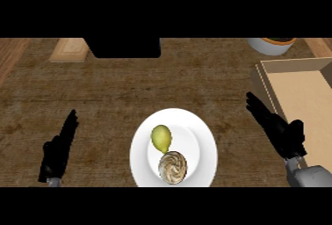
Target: Pick the cupcake from the plate and place it in the cardboard box
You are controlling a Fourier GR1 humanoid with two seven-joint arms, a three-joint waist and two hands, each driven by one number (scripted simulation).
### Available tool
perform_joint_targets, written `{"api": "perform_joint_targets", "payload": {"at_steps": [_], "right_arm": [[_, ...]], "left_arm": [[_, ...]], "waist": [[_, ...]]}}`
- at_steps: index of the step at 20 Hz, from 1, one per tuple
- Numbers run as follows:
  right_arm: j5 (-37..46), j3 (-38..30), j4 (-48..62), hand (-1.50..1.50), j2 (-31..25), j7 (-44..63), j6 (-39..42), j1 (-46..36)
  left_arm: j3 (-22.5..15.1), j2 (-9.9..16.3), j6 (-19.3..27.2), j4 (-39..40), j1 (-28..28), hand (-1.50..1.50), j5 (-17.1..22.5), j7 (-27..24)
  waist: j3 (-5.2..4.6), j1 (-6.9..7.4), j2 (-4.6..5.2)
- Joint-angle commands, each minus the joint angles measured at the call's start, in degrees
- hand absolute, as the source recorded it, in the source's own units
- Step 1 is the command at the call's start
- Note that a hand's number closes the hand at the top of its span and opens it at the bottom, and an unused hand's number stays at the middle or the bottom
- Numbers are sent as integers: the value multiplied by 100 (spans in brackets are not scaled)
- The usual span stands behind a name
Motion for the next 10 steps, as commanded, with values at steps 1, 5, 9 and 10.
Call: {"api": "perform_joint_targets", "payload": {"at_steps": [1, 5, 9, 10], "right_arm": [[-128, -81, -387, -150, 62, -262, 301, -183], [-688, -117, -1361, -150, 175, -321, 890, -1787], [105, -33, -1269, -150, -712, -586, 1475, -2304], [139, 68, -1229, -150, -505, -787, 1511, -2273]], "left_arm": [[-174, -35, 121, -383, -376, 0, -326, 274], [-350, 528, -665, -767, -1074, 0, -527, -349], [-481, 742, -1223, -1287, -1431, 0, -429, -123], [-323, 790, -1410, -1269, -1351, 0, -225, -154]], "waist": [[-36, 1, 46], [-37, 97, -38], [-34, 109, 37], [-37, 106, 54]]}}
